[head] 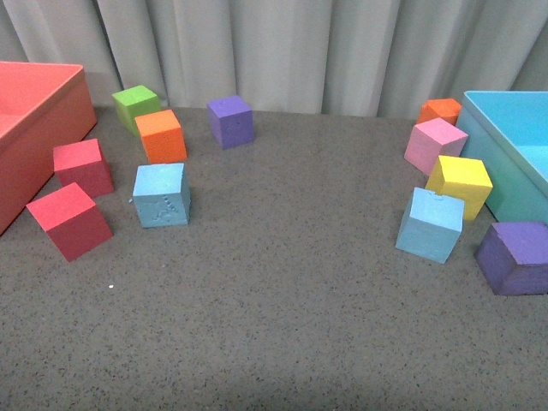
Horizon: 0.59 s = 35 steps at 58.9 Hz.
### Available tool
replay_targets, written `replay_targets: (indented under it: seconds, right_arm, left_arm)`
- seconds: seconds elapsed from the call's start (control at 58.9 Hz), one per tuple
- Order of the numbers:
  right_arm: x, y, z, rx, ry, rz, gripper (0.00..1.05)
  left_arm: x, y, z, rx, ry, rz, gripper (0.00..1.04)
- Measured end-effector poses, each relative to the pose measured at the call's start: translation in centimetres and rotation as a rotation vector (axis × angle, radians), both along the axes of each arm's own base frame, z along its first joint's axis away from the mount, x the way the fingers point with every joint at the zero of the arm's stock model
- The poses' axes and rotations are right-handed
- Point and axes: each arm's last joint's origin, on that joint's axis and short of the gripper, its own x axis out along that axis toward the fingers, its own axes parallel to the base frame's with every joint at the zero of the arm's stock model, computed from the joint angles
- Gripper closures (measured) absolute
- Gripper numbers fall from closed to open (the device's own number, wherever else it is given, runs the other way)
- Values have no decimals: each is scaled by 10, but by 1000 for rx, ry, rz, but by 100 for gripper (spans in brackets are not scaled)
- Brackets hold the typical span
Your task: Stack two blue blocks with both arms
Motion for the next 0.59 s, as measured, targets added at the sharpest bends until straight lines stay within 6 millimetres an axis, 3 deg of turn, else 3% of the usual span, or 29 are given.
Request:
replay_targets:
  seconds: [0.595]
  right_arm:
    - [0, 0, 0, 0, 0, 0, 10]
  left_arm:
    - [0, 0, 0, 0, 0, 0, 7]
